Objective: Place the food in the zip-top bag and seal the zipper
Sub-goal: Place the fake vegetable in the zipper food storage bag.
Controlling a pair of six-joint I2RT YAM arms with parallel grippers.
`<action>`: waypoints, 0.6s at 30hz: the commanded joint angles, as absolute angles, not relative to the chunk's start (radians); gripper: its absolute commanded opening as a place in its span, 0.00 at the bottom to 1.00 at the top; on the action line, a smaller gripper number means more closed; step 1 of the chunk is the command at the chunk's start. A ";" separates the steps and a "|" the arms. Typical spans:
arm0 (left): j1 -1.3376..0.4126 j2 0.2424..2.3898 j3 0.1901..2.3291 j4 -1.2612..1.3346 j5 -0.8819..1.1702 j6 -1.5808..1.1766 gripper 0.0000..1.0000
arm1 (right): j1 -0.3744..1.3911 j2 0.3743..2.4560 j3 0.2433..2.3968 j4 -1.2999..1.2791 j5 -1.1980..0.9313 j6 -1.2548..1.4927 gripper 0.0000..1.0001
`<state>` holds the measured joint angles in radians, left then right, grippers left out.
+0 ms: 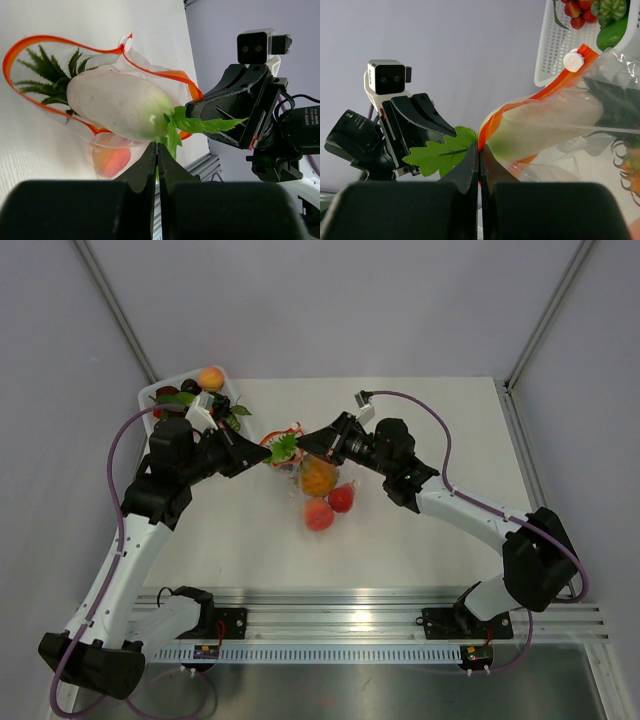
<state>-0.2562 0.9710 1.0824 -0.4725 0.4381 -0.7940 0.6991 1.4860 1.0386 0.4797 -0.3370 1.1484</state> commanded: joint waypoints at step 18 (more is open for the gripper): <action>-0.261 0.992 1.180 -0.512 0.422 -0.614 0.04 | 0.693 1.516 1.061 0.652 -0.428 1.206 0.00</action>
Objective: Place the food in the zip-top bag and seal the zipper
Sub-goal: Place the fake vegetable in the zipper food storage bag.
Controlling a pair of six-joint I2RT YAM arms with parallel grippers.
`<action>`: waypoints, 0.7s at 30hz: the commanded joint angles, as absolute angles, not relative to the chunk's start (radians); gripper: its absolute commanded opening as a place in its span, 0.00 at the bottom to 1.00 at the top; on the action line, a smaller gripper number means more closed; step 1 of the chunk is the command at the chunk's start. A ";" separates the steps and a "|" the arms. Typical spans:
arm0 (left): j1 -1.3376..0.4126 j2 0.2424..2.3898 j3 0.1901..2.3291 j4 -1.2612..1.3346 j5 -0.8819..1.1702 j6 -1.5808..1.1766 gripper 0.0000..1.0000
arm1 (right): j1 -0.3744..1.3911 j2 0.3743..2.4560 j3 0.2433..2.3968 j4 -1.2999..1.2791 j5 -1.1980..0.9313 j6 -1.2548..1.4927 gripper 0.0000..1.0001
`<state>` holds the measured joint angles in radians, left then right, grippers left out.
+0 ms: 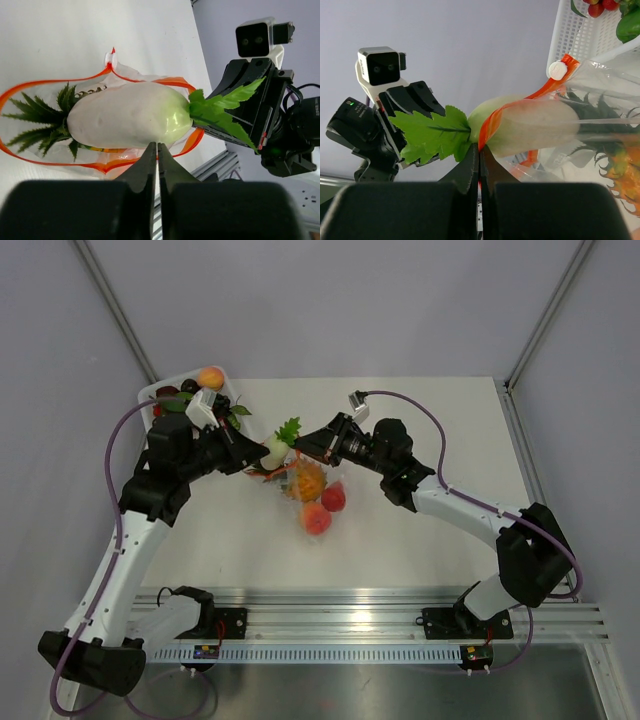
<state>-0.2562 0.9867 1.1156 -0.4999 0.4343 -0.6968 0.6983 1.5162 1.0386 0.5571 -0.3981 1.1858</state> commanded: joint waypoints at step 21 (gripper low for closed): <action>-0.264 0.888 1.165 -0.573 0.339 -0.077 0.99 | 0.693 1.525 1.077 0.638 -0.446 1.204 0.00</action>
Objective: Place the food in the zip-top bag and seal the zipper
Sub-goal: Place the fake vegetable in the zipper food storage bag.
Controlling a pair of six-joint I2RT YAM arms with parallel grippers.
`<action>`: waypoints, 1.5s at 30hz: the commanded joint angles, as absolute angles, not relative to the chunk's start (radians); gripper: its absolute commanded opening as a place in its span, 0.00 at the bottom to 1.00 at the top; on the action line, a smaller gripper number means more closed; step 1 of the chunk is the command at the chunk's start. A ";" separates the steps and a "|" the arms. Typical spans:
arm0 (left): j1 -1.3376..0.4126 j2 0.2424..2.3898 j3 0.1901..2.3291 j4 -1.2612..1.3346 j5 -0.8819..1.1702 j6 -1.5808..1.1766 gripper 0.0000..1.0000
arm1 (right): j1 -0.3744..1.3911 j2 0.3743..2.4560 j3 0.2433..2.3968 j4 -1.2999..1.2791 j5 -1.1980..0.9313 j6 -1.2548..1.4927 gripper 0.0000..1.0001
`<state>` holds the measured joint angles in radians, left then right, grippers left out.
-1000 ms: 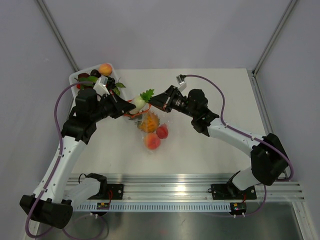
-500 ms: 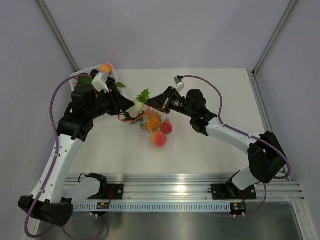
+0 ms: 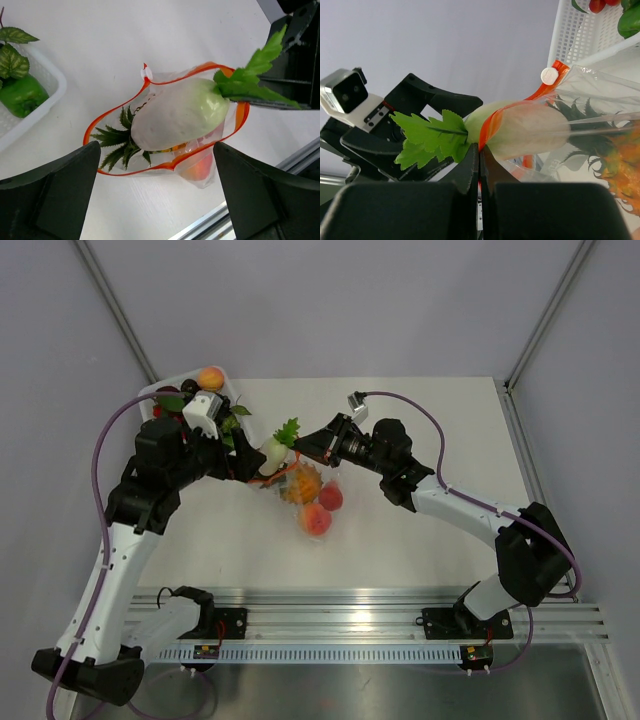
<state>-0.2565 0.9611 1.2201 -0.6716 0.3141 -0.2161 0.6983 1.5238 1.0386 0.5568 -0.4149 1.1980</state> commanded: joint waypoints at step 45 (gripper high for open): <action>-0.486 0.943 1.005 -0.305 0.146 0.025 0.61 | 0.693 1.568 1.083 0.692 -0.485 1.252 0.00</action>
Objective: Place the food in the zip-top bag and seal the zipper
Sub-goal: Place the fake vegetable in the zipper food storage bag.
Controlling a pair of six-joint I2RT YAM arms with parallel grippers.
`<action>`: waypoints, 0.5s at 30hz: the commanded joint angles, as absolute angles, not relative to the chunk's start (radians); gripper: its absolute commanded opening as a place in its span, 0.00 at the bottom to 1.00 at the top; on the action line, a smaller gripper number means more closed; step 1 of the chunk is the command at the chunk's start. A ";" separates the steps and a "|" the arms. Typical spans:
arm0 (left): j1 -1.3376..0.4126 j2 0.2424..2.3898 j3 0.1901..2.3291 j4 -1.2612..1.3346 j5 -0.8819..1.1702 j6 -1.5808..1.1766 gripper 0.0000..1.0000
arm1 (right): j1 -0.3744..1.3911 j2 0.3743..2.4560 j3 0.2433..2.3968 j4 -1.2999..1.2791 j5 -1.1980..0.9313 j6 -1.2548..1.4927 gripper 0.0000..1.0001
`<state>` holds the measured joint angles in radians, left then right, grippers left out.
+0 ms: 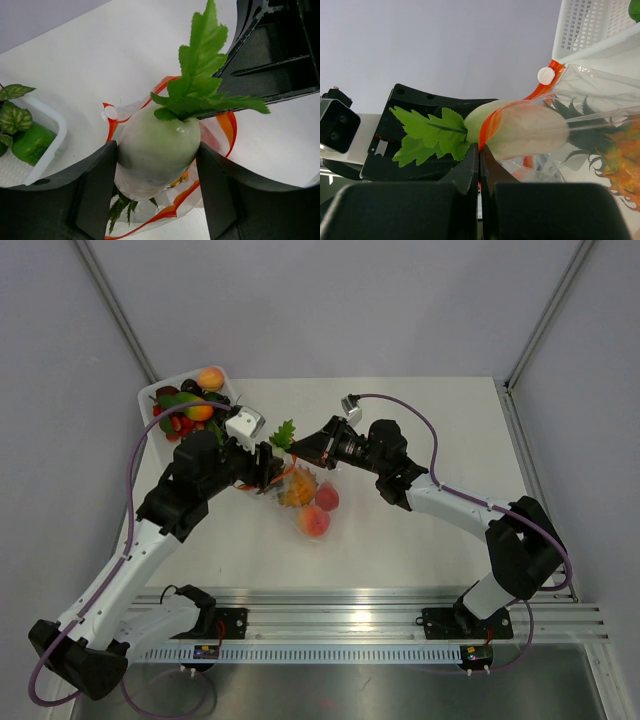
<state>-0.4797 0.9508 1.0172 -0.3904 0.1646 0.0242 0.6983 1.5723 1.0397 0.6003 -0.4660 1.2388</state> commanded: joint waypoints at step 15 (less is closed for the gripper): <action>-0.486 0.896 1.115 -0.425 0.015 -0.192 0.00 | 0.692 1.551 1.072 0.689 -0.483 1.250 0.00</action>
<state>-0.4828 0.9314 1.0801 -0.4377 0.0494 -0.1177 0.6983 1.5723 1.0397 0.6086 -0.4660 1.2396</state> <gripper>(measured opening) 0.601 0.010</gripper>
